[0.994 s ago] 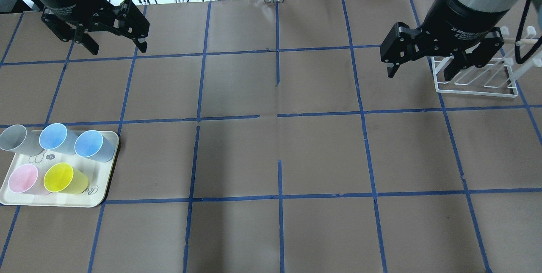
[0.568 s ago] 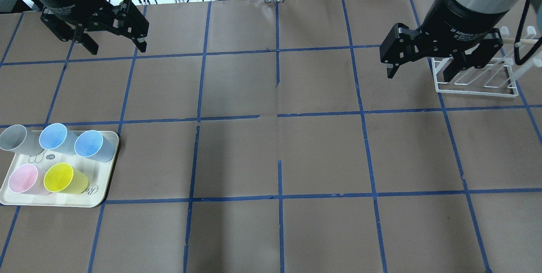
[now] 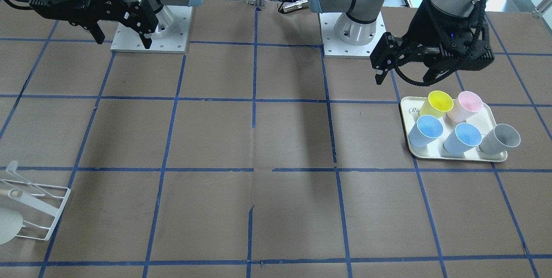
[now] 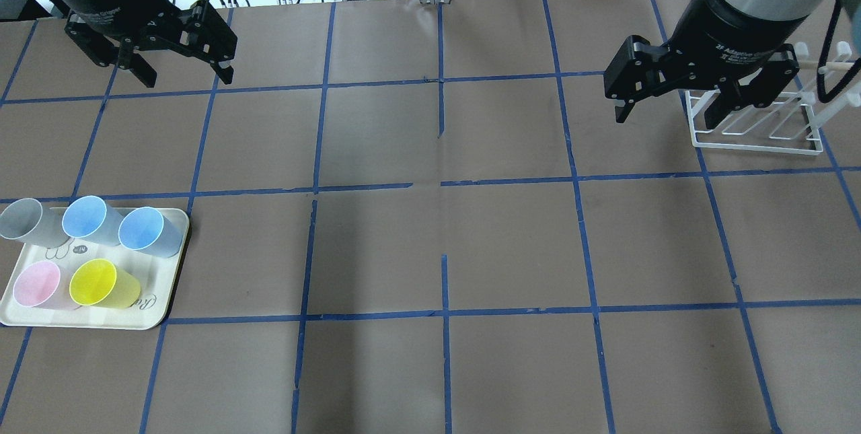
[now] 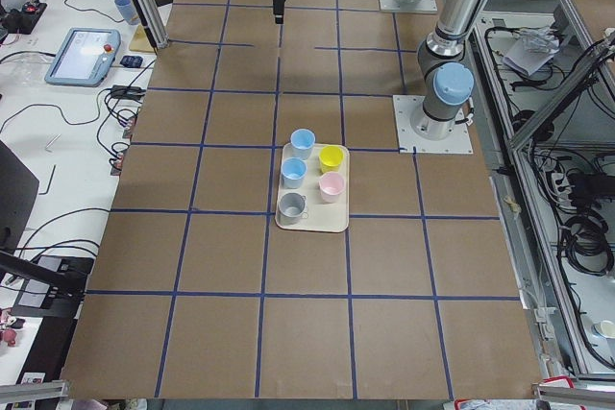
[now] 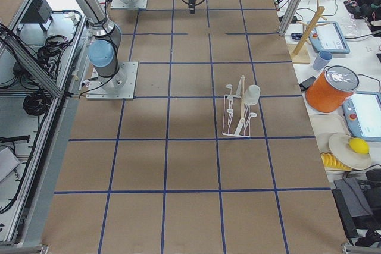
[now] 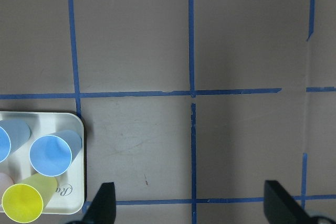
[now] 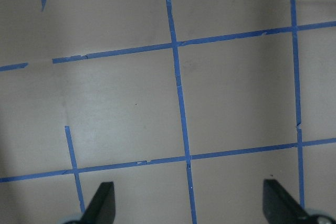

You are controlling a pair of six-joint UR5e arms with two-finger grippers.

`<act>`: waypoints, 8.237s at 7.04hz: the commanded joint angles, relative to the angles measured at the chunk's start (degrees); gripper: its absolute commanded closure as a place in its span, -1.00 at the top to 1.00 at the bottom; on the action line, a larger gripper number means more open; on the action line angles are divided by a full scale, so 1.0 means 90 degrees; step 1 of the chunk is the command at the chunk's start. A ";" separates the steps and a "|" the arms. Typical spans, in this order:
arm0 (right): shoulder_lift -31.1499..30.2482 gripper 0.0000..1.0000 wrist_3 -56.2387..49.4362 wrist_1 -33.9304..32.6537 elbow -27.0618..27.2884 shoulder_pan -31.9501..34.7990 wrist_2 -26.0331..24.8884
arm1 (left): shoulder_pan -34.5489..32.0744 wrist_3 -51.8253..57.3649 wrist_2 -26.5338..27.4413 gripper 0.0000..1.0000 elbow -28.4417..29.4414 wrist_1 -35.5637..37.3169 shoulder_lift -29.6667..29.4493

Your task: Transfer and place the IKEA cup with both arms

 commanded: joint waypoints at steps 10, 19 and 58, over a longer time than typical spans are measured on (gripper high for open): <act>0.0853 1.00 -0.1380 -0.1174 -0.0107 -0.1380 0.0015 | -0.0013 -0.0098 -0.0046 1.00 0.0016 -0.0002 0.0013; 0.3548 1.00 -0.3529 -0.2109 -0.2139 -0.2290 0.0005 | -0.0004 -0.0107 -0.0036 1.00 -0.0003 -0.0002 0.0013; 0.3316 -0.32 -0.3702 0.0288 -0.3594 -0.0916 0.1471 | 0.0055 -0.0107 -0.0065 1.00 0.0016 -0.0012 0.0033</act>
